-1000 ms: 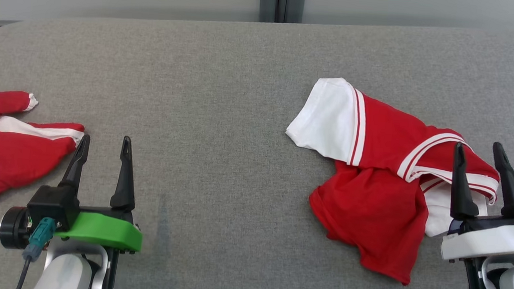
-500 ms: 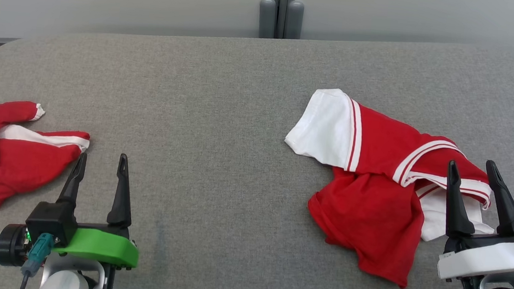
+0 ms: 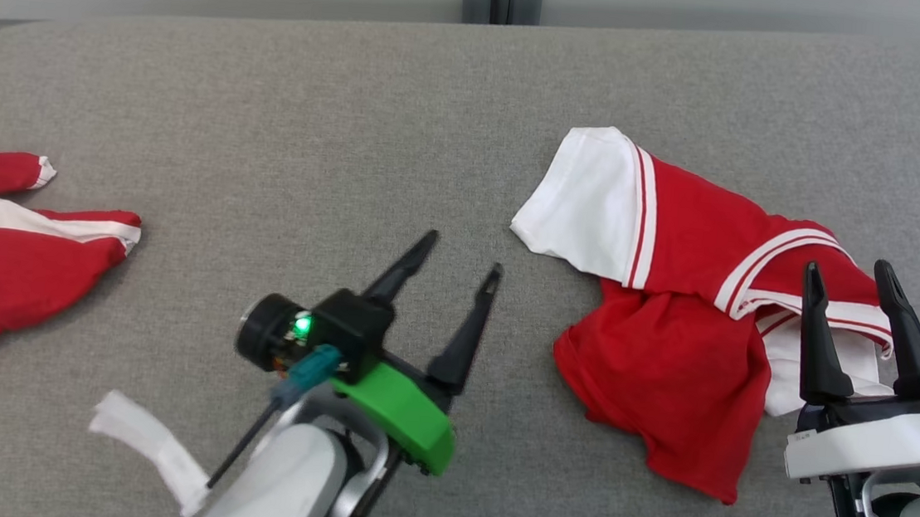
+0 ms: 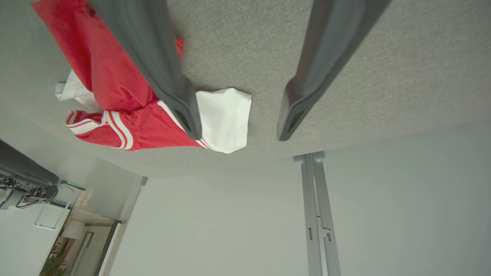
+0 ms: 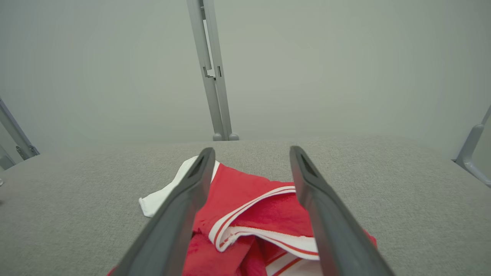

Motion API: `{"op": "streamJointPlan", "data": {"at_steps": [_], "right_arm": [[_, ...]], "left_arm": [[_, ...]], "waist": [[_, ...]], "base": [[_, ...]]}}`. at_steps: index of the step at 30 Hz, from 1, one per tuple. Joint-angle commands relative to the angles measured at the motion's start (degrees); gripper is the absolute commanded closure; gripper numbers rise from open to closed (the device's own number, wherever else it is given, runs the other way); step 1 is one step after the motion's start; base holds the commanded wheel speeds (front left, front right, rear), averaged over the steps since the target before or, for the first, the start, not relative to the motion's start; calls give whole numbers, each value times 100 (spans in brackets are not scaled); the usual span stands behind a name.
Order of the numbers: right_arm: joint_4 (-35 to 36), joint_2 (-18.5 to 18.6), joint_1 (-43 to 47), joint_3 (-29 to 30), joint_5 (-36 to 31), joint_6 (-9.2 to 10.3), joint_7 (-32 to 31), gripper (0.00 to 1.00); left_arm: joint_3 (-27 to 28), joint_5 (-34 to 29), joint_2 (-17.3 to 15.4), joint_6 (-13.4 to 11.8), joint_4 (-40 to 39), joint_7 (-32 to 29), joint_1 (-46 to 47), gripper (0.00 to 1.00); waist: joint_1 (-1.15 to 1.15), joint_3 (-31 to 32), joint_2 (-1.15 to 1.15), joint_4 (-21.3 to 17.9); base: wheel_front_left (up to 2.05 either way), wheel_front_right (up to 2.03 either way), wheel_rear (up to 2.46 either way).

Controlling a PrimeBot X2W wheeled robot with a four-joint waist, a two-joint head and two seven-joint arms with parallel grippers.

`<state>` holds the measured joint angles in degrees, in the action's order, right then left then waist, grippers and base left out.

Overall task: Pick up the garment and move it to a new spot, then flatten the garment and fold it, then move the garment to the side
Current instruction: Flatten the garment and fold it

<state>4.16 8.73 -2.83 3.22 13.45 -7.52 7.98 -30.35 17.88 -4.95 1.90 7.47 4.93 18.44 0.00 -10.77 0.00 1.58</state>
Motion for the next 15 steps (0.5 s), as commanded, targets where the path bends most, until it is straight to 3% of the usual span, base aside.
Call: {"op": "streamJointPlan", "data": {"at_steps": [1, 7, 14, 15], "right_arm": [[17, 5, -94, -19, -15, 6, 2, 0], [-59, -31, -271, -112, 35, 6, 63, 0], [-206, -60, -409, -154, 105, 6, 134, 0], [-220, -57, -422, -154, 108, 6, 140, 0]], "left_arm": [[-159, 75, 24, 91, 155, -116, 155, 0], [-1005, 513, 192, 359, 1057, -546, 681, 0], [-1774, 1213, 191, 407, 1713, -619, 1141, 0], [-1846, 1274, 193, 409, 1775, -612, 1194, 39]], "waist": [[0, -322, 0, -132], [0, -660, 0, -413], [0, -846, 0, -628], [0, -854, 0, -635]], "base": [[0, 0, 0], [0, 0, 0], [0, 0, 0], [0, 0, 0]]}}
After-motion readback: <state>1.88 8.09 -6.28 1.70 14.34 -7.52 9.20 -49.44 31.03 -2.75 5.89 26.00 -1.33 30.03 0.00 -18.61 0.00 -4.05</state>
